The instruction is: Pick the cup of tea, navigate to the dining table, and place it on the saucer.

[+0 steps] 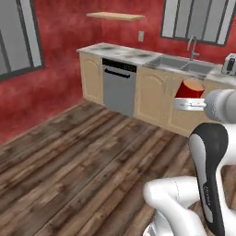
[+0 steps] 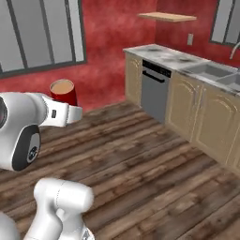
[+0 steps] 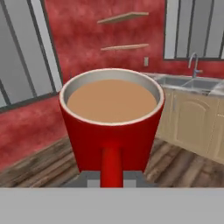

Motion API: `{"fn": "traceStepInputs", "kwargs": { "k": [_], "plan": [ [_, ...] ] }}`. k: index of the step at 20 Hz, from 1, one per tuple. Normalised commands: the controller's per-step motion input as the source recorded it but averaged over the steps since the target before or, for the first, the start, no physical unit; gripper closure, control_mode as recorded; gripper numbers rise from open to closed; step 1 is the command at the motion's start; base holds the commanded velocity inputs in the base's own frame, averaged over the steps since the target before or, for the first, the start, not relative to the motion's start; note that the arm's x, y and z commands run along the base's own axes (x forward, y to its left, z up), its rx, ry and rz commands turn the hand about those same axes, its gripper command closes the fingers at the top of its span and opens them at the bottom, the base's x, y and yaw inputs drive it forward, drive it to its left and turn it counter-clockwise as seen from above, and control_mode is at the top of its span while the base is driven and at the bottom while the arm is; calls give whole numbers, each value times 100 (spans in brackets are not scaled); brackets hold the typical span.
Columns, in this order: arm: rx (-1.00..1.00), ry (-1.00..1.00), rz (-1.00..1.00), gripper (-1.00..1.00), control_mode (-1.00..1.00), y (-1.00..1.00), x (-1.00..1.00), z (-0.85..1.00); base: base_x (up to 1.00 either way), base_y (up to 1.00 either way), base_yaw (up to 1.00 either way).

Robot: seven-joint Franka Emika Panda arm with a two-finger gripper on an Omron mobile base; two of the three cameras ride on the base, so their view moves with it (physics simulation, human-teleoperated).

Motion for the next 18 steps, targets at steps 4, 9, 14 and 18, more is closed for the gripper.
{"fn": "traceStepInputs", "kwargs": {
  "k": [4, 9, 14, 18],
  "plan": [
    [0, 0, 0, 100, 100, 0, 0, 0, 0, 29, -74],
    [0, 0, 0, 100, 100, 0, 0, 0, 0, 25, -69],
    [0, 0, 0, 100, 100, 0, 0, 0, 0, 25, -63],
    [0, 0, 0, 100, 100, 0, 0, 0, 0, 20, -58]
  ]
}}
